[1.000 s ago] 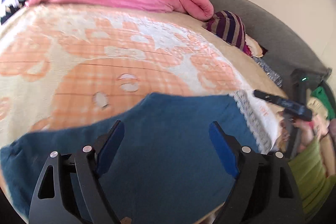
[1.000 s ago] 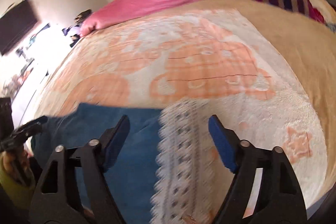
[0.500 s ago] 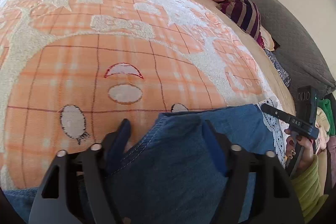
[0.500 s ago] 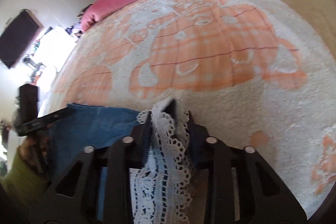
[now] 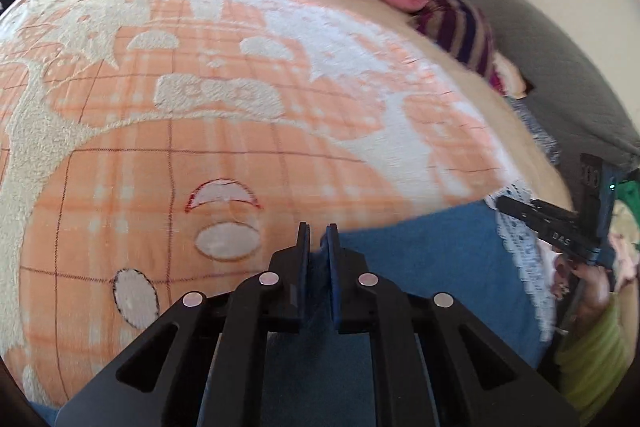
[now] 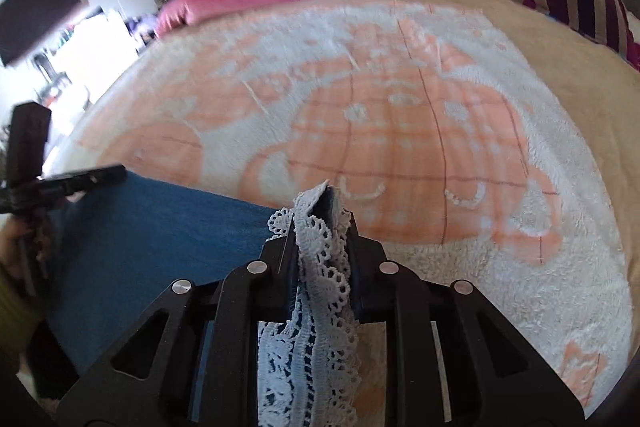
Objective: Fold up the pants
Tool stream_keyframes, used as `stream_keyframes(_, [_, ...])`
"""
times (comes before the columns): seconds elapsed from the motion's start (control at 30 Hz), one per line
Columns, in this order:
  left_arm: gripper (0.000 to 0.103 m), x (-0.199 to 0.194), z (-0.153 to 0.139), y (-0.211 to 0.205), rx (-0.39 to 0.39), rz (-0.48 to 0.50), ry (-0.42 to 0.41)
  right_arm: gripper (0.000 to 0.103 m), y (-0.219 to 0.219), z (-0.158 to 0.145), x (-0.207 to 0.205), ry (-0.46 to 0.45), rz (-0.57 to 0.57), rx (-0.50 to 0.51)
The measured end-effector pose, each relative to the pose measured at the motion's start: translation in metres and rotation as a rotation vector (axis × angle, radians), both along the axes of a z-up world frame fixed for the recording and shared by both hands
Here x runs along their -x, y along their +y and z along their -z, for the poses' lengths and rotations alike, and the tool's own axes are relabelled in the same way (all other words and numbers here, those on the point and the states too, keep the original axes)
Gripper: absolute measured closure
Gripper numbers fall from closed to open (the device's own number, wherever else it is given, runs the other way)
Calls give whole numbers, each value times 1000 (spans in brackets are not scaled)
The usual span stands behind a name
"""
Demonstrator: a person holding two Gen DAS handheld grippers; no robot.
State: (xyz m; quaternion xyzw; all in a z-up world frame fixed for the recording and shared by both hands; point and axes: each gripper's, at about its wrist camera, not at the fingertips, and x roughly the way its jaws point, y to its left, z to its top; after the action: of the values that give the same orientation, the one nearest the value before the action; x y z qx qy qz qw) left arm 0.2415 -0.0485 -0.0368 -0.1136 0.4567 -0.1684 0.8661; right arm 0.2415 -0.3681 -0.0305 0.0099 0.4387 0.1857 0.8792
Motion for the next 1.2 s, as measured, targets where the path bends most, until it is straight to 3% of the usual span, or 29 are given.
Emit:
stream_keyframes(0.1, [94, -4, 18, 1, 1, -21, 21, 82, -2, 4, -1, -7, 15, 13])
stream_keyframes(0.23, [89, 2, 12, 10, 33, -34, 0, 53, -13, 2, 9, -46, 92, 42])
stream_keyframes(0.27, [85, 6, 9, 11, 29, -36, -10, 51, -19, -1, 14, -62, 112, 34])
stream_keyframes(0.37, [76, 32, -10, 20, 33, -44, -71, 47, -38, -18, 44, -114, 160, -28])
stream_keyframes(0.43, [67, 55, -20, 28, 59, -54, -97, 40, -52, -25, 65, -103, 169, -145])
stream_keyframes(0.53, [65, 93, -23, 33, 76, -36, -116, 40, -64, -20, 96, -52, 172, -277])
stream_keyframes(0.7, [65, 144, -15, 37, 36, -8, -96, 40, -67, -14, 140, 7, 179, -307])
stream_keyframes(0.77, [50, 159, -11, 41, -17, -13, -101, 40, -70, -9, 153, 33, 194, -305])
stream_keyframes(0.8, [50, 164, -10, 43, -34, -23, -102, 41, -69, -6, 154, 48, 200, -301])
stream_keyframes(0.9, [50, 172, -8, 51, -70, -54, -86, 48, -67, 8, 157, 108, 215, -279])
stream_keyframes(1.0, [50, 173, -5, 56, -84, -71, -82, 52, -58, 10, 158, 112, 201, -243])
stream_keyframes(1.07, [50, 174, -1, 57, -81, -79, -75, 62, -51, 11, 160, 124, 176, -252])
stream_keyframes(1.13, [50, 175, -1, 57, -85, -80, -80, 64, -41, 13, 161, 121, 163, -216])
stream_keyframes(1.2, [50, 176, -1, 58, -77, -82, -81, 72, -39, 12, 162, 112, 159, -208])
